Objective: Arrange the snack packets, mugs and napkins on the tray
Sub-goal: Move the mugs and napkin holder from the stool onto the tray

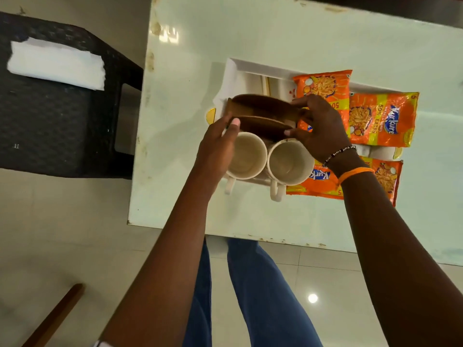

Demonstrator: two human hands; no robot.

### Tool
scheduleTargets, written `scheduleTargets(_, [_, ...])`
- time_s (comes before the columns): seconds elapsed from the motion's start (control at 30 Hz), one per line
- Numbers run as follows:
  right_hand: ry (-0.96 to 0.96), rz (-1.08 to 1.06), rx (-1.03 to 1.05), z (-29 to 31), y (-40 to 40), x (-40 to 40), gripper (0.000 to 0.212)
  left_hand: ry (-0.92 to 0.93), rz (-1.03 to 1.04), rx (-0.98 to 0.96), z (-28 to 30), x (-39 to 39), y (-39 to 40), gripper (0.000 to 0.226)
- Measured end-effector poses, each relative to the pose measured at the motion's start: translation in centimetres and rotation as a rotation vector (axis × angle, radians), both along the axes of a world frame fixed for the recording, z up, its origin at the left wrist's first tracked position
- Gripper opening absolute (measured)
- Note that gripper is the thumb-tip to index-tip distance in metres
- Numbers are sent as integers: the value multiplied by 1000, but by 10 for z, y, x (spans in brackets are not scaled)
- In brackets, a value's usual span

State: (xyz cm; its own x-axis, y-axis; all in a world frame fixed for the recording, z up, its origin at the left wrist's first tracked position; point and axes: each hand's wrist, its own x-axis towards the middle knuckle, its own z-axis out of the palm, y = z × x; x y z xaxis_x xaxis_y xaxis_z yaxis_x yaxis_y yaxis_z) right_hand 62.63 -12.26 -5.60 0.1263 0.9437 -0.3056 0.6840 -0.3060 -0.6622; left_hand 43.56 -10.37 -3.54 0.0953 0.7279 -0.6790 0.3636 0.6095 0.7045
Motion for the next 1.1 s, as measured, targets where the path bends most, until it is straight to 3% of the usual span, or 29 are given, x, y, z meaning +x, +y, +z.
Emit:
scheduleTargets(0.3, [-82,110,-99,8,8,5,54,136,-4,-105,-8,10,9,34])
scheduleTargets(0.4, [-102,116,-139,11,11,2,54,79,14,-86,-11,-1,10,40])
scheduleTargets(0.6, [-204,90,-41,23,24,-38,46,-65,207,13,-4,-54,11,24])
scheduleTargets(0.9, [219,82,-6,29,79,-221,26,-63,340,19,11,-177,37,25])
scheduleTargets(1.1, [351,-150,-259,-12,133,-316,49,14,342,-59,4,-248,68,15])
